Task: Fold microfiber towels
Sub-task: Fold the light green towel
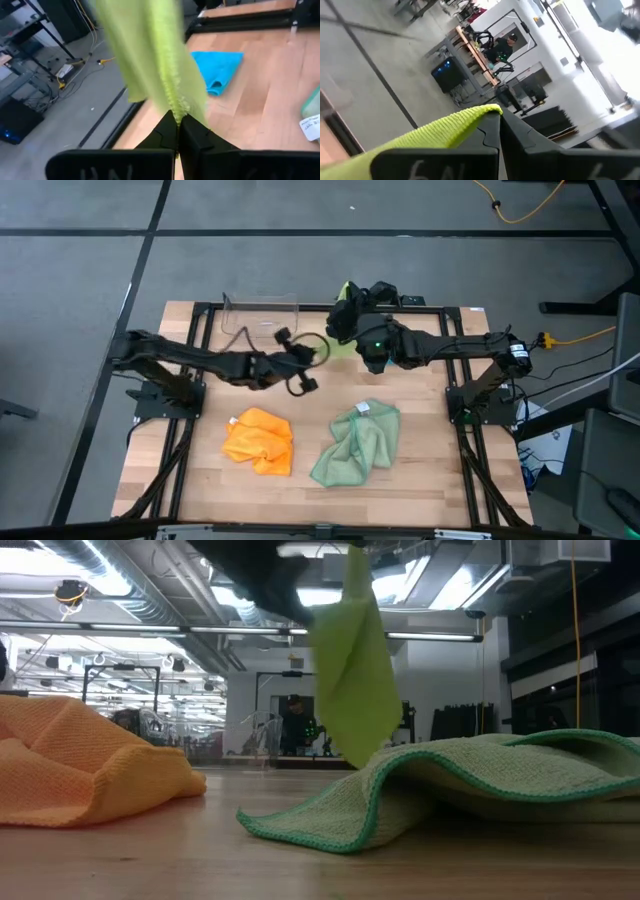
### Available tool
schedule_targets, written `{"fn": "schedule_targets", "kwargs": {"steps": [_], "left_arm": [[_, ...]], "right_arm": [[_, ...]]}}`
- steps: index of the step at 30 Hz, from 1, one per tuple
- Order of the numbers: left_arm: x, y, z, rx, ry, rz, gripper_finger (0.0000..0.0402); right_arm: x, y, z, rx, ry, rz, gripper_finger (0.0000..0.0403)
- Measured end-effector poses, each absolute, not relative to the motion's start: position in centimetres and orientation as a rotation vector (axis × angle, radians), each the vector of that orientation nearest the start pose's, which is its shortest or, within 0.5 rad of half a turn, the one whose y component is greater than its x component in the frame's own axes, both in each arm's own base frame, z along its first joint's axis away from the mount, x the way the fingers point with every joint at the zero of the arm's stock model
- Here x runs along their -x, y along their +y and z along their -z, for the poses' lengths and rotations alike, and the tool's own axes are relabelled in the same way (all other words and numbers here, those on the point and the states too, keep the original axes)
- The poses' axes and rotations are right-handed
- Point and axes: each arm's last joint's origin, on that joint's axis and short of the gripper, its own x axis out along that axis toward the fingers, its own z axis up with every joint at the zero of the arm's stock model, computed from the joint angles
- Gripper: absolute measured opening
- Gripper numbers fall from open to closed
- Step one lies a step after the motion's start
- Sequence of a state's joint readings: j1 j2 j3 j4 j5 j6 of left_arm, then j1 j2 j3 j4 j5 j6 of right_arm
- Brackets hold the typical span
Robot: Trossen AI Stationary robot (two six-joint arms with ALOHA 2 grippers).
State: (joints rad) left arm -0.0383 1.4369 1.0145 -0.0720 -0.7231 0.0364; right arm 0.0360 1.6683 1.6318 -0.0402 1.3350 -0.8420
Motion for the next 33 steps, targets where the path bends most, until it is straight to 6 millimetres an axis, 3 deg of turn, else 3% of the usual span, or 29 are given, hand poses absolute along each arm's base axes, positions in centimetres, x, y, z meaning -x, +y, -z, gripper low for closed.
{"fn": "schedule_targets", "kwargs": {"steps": [9,13,16,19,22,25,33], "left_arm": [[-23.5,1.0,-34.2,-0.178,0.379,-0.687,0.0],[-20.5,1.3,-35.3,-0.154,0.38,-0.743,0.0],[-19.1,1.3,-35.4,-0.119,0.396,-0.76,0.0],[-18.5,1.4,-35.2,-0.108,0.423,-0.763,0.0],[-18.6,1.3,-35.0,-0.11,0.442,-0.748,0.0],[-18.9,1.4,-34.8,-0.112,0.458,-0.729,0.0],[-18.3,3.4,-35.6,-0.172,0.478,-0.812,0.0]], "right_arm": [[-36.6,-1.3,-39.8,0.852,0.721,1.141,0.0006],[-36.1,-1.3,-38.5,0.86,0.781,1.085,0.0005],[-35.6,-1.1,-37.1,0.782,0.812,0.874,0.0004],[-35.0,-0.9,-35.6,0.584,0.871,0.586,0.0003],[-34.4,-1.4,-34.8,0.488,0.954,0.478,0.0002],[-33.8,-2.4,-34.8,0.533,1.009,0.541,0.0002],[-31.3,-6.9,-37.2,0.496,0.983,0.718,0.0002]]}}
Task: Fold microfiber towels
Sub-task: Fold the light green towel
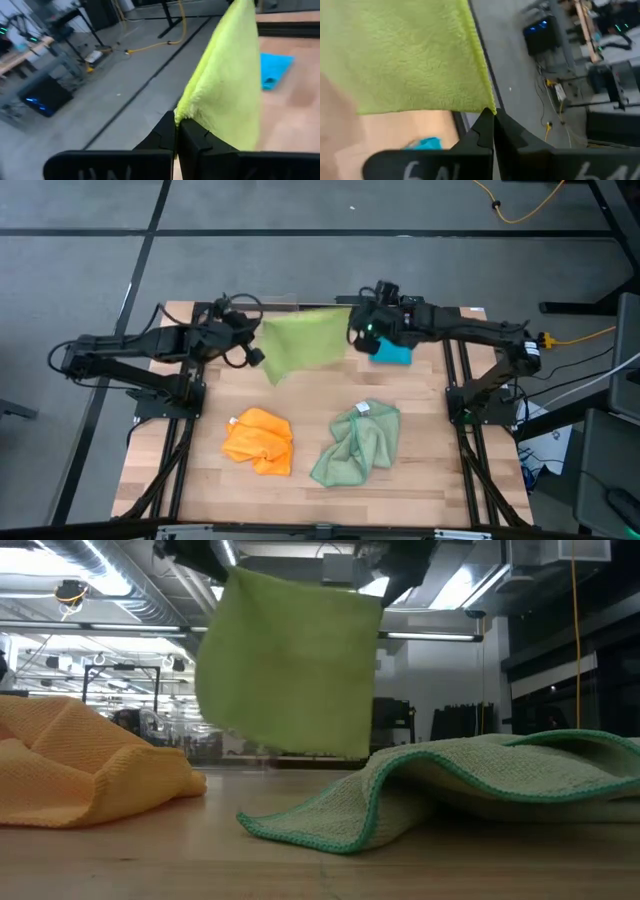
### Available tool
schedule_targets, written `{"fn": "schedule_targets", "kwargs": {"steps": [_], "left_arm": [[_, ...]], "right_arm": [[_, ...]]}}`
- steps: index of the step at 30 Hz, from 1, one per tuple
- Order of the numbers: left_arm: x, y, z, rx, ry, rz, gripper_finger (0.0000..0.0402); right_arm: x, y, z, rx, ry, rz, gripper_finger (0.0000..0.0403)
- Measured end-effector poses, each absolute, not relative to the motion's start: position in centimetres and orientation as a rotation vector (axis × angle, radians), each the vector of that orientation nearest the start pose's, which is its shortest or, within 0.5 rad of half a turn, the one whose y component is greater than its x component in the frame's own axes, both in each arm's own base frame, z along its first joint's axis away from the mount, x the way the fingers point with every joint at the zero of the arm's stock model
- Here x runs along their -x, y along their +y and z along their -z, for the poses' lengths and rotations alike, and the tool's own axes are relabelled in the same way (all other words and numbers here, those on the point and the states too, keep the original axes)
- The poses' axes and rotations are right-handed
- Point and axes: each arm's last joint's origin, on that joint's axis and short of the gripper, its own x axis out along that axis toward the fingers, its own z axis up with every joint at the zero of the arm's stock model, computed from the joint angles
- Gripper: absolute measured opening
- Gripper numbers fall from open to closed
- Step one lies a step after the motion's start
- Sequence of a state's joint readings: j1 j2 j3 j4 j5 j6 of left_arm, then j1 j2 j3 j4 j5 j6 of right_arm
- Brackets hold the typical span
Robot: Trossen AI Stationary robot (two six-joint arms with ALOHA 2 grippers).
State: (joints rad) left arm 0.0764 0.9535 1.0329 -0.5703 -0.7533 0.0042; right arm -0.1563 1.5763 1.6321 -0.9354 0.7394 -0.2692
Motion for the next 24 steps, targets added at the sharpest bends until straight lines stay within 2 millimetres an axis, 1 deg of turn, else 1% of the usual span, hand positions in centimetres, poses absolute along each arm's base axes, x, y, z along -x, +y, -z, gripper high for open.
{"fn": "schedule_targets", "kwargs": {"steps": [2,5,8,11,14,17,24], "left_arm": [[-18.2,3.9,-35.9,-0.204,0.491,-0.829,0.0],[-18.6,4.6,-35.8,-0.212,0.521,-0.811,0.0],[-19.0,5.0,-34.8,-0.159,0.591,-0.773,0.0],[-19.4,4.8,-33.3,-0.107,0.699,-0.765,0.0],[-19.9,4.0,-32.1,-0.046,0.765,-0.745,0.0],[-20.4,2.7,-31.5,0.019,0.793,-0.682,0.0],[-20.7,-1.0,-31.1,0.168,0.791,-0.498,0.0]], "right_arm": [[-31.1,-7.6,-37.5,0.476,0.965,0.739,0.0001],[-31.2,-8.3,-37.2,0.438,0.969,0.693,0.0001],[-31.5,-8.3,-36.2,0.422,0.994,0.643,0.0001],[-31.5,-7.9,-34.8,0.426,1.037,0.601,0.0001],[-31.5,-7.0,-33.5,0.43,1.077,0.537,0.0001],[-31.6,-5.7,-32.4,0.422,1.104,0.447,0.0002],[-31.3,-2.1,-30.4,0.332,1.157,0.317,0.0002]]}}
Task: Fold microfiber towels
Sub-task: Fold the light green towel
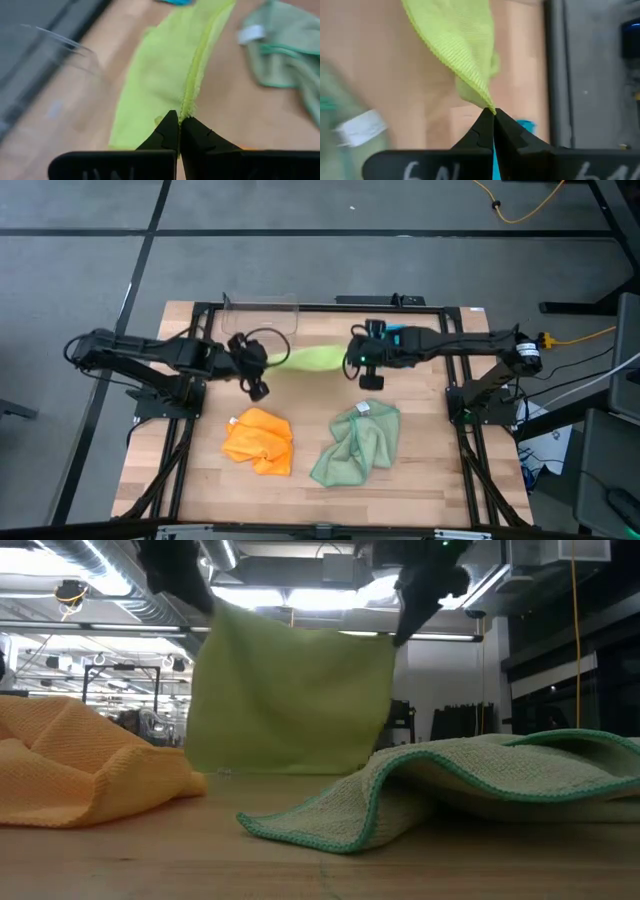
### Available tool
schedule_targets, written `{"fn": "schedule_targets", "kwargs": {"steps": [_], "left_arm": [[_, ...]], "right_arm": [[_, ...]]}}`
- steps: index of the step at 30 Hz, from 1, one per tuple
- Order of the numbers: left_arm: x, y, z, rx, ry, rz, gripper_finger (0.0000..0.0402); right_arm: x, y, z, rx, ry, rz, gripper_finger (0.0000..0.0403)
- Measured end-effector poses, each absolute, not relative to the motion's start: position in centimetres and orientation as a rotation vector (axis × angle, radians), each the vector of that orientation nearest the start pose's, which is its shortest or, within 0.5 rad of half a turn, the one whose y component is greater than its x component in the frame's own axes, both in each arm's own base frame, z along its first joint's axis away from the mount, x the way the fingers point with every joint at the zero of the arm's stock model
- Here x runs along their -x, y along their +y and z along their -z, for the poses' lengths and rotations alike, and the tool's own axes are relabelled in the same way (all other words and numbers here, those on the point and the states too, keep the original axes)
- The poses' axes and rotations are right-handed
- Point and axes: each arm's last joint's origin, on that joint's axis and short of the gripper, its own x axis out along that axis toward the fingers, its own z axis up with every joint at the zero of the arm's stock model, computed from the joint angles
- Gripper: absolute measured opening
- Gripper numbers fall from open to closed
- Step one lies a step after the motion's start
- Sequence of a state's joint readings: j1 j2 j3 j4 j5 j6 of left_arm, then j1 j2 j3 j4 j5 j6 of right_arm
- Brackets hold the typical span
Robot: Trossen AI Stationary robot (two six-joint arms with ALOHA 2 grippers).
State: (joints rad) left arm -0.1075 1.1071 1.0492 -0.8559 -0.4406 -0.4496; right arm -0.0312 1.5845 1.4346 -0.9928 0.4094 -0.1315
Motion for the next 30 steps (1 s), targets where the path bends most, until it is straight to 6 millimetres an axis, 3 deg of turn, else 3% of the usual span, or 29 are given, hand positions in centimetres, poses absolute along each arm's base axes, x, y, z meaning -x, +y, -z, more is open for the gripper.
{"fn": "schedule_targets", "kwargs": {"steps": [8,15,20,24,30], "left_arm": [[-21.2,-5.1,-29.3,0.314,0.923,-0.37,0.0],[-23.9,-9.5,-24.7,0.305,1.056,-0.334,0.0],[-25.9,-12.1,-21.7,0.288,1.083,-0.292,0.0],[-26.5,-12.7,-20.2,0.268,1.115,-0.295,0.0],[-26.4,-11.8,-20.5,0.239,1.096,-0.356,0.0]], "right_arm": [[-30.6,1.2,-26.9,0.154,1.234,0.155,0.0002],[-29.7,3.3,-22.8,0.069,1.273,0.07,0.0001],[-29.7,4.8,-21.7,0.024,1.228,-0.026,0.0001],[-29.8,5.2,-21.9,0.05,1.212,-0.049,0.0001],[-30.5,4.0,-22.1,0.143,1.148,0.061,0.0]]}}
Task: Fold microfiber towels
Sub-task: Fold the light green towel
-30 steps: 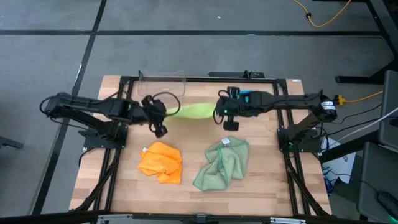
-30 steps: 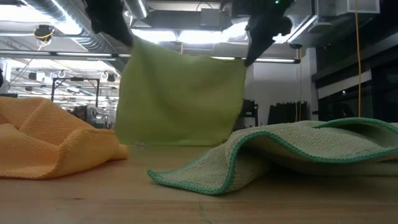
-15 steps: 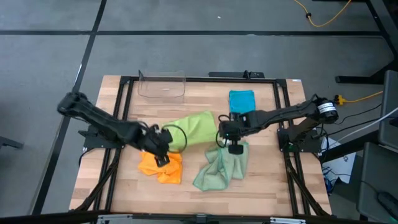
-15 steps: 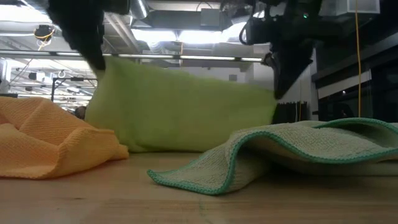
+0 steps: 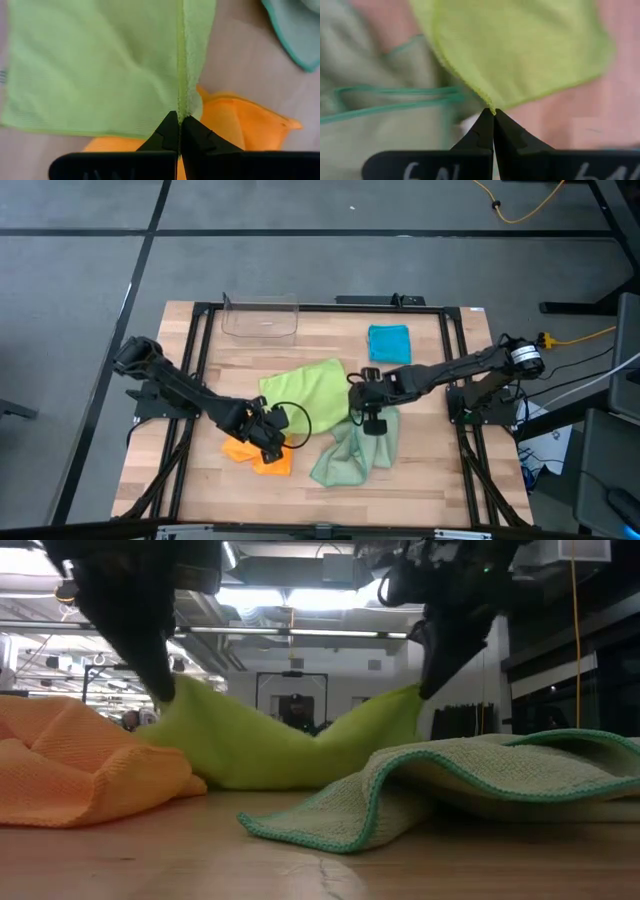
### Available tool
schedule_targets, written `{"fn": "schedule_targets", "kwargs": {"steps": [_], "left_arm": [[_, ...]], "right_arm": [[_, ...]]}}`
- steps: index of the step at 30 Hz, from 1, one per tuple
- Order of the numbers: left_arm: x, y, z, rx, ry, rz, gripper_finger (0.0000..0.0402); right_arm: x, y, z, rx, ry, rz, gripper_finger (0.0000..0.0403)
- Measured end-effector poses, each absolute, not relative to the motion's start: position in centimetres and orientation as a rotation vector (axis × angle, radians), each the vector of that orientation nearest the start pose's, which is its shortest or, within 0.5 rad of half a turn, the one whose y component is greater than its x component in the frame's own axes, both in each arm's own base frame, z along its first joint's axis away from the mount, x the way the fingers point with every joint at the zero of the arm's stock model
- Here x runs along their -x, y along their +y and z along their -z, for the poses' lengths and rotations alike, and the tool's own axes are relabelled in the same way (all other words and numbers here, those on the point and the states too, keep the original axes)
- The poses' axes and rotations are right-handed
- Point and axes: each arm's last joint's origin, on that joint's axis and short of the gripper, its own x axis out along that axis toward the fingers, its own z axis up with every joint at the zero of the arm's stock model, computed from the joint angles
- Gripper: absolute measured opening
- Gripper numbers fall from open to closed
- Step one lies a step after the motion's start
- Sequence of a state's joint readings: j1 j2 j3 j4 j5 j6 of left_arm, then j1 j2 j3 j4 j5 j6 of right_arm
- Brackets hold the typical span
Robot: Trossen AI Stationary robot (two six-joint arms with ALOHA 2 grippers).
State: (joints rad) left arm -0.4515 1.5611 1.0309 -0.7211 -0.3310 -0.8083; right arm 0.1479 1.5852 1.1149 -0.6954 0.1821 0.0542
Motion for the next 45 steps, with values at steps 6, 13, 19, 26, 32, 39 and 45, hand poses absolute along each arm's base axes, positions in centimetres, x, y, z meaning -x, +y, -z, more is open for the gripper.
{"fn": "schedule_targets", "kwargs": {"steps": [6,13,19,26,32,39,45], "left_arm": [[-25.7,-10.2,-21.0,0.181,1.126,-0.45,0.0],[-25.6,-8.4,-20.7,0.109,1.15,-0.576,0.0],[-25.8,-7.0,-20.6,0.106,1.156,-0.646,0.0],[-24.4,-5.0,-18.2,0.081,1.23,-0.736,0.0],[-23.6,-4.1,-16.7,0.074,1.238,-0.797,0.0],[-23.4,-3.2,-15.9,0.072,1.218,-0.843,0.0004],[-23.4,-2.3,-16.0,0.077,1.208,-0.886,0.0055]], "right_arm": [[-31.1,1.7,-22.3,0.168,1.097,0.208,0.0],[-32.8,-0.9,-20.6,0.226,1.04,0.256,0.0],[-34.2,-3.1,-18.6,0.286,1.042,0.295,0.0],[-35.1,-5.5,-17.0,0.34,1.037,0.389,0.0],[-35.3,-6.5,-17.1,0.313,1.01,0.4,0.0],[-35.4,-7.3,-16.8,0.298,0.998,0.418,0.002],[-35.3,-8.1,-16.2,0.286,1.019,0.435,0.0084]]}}
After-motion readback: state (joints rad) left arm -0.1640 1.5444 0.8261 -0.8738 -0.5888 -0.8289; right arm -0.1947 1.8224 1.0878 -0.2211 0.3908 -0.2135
